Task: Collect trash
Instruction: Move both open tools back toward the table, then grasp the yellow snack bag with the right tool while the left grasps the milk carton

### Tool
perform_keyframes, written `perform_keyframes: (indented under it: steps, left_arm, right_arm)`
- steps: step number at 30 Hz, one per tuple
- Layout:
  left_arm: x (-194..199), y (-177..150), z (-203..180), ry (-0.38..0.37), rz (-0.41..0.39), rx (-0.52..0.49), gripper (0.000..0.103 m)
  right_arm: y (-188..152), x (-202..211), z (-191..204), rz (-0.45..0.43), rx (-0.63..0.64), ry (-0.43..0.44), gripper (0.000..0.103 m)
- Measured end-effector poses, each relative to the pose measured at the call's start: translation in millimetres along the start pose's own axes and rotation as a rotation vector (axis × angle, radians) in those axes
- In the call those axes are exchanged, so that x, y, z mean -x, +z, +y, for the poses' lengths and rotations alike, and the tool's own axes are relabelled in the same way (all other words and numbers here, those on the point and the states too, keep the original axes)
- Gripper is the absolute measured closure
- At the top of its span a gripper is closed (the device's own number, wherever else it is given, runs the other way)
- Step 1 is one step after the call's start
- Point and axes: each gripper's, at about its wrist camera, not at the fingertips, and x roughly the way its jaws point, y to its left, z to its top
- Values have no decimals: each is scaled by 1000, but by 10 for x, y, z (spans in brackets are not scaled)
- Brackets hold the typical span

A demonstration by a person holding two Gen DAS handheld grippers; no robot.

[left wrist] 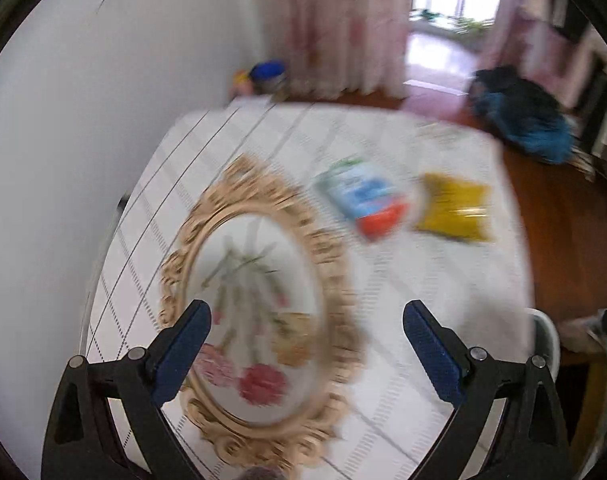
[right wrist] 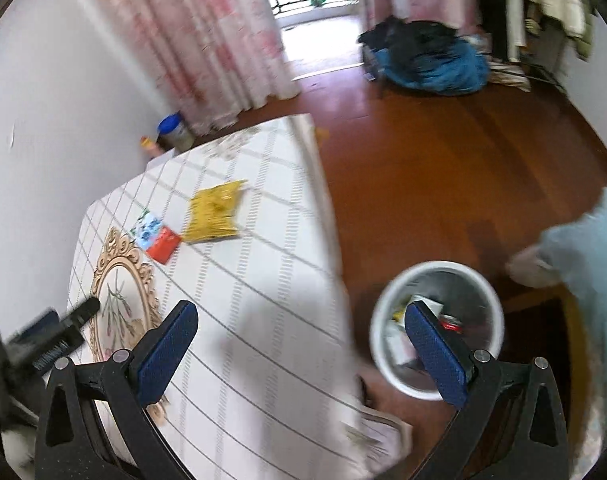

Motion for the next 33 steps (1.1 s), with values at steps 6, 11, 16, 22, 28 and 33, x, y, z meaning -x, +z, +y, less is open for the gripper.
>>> perform_keyframes:
  steps: [6, 11, 16, 22, 28, 33]
  left_arm:
    - [-668, 143, 419, 52, 92, 77, 5]
    - [-989, 240, 524, 57, 143, 85, 5]
    - [-1078, 302, 492, 38, 165, 87, 5]
    - [-940, 511, 177, -80, 136, 87, 5]
    - [-1002, 762, -110, -203, 181, 152, 5]
    - [-1291, 876, -283, -237, 243, 166, 6]
  right_arm:
    - [333, -839, 636, 70, -1, 30, 0]
    - [648, -1463, 1036, 86, 9, 7, 1]
    - [796, -1912, 1226, 145, 31, 24, 26]
    - [900, -1914, 1064, 136, 82, -21, 47]
    - [942, -1844, 646, 146, 48, -71, 47]
    - [951, -1871, 604, 149, 59, -69, 47]
